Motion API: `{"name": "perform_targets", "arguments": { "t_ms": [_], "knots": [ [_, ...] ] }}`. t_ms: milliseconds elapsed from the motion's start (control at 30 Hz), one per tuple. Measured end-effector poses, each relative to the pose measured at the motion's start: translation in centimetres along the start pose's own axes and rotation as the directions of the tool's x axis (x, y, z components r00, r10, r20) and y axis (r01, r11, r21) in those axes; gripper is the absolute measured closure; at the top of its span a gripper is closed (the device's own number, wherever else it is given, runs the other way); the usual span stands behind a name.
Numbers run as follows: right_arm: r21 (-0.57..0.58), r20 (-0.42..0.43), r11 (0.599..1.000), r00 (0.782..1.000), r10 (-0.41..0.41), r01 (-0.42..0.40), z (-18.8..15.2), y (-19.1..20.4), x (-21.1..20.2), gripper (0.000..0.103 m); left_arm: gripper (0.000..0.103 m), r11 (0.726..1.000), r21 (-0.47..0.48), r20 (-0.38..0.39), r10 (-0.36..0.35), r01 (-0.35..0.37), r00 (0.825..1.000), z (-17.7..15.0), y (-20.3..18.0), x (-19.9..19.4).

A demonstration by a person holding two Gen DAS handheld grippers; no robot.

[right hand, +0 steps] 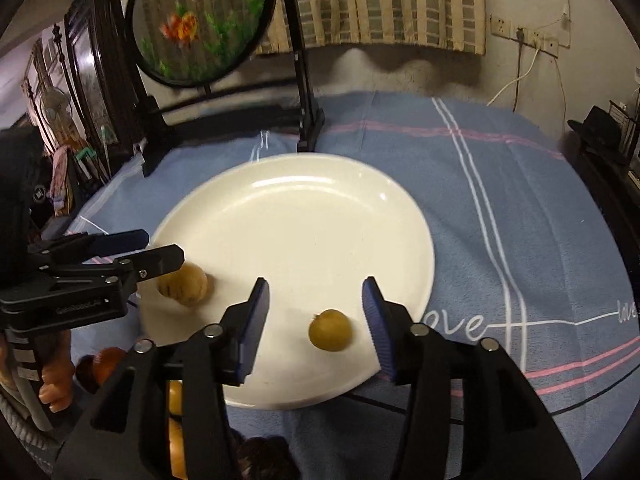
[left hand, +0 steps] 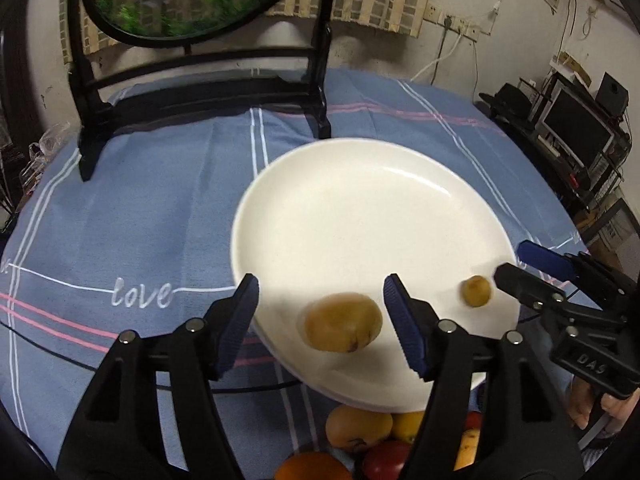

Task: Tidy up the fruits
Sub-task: 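Grasp an orange with the left tool while the right tool grasps a pale pear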

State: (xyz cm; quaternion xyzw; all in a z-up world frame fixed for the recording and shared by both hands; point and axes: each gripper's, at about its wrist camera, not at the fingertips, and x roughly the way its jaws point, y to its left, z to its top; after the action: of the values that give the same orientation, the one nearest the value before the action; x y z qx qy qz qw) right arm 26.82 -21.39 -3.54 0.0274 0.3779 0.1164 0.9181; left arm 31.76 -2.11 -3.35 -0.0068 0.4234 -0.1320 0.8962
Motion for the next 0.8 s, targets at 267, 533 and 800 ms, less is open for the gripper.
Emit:
{"name": "perform_targets", "arguments": {
  "t_ms": [267, 533, 800],
  "knots": [
    [0.062, 0.102, 0.998, 0.994, 0.024, -0.030, -3.5, 0.6, -6.9, 0.047, 0.025, 0.999, 0.002, 0.107, 0.042, -0.043, 0.993, -5.0, 0.6, -7.5],
    [0.199, 0.106, 0.978, 0.993, 0.043, -0.063, -8.4, -1.1, -9.0, 0.045, 0.025, 0.990, 0.126, 0.140, 0.043, -0.061, 0.989, -12.3, -1.9, -9.3],
    [0.214, 0.118, 0.974, 0.992, 0.046, -0.070, -8.4, -1.3, -9.5, 0.038, 0.025, 0.973, 0.226, 0.125, 0.016, -0.044, 0.992, -13.4, -4.0, -8.3]
  ]
}}
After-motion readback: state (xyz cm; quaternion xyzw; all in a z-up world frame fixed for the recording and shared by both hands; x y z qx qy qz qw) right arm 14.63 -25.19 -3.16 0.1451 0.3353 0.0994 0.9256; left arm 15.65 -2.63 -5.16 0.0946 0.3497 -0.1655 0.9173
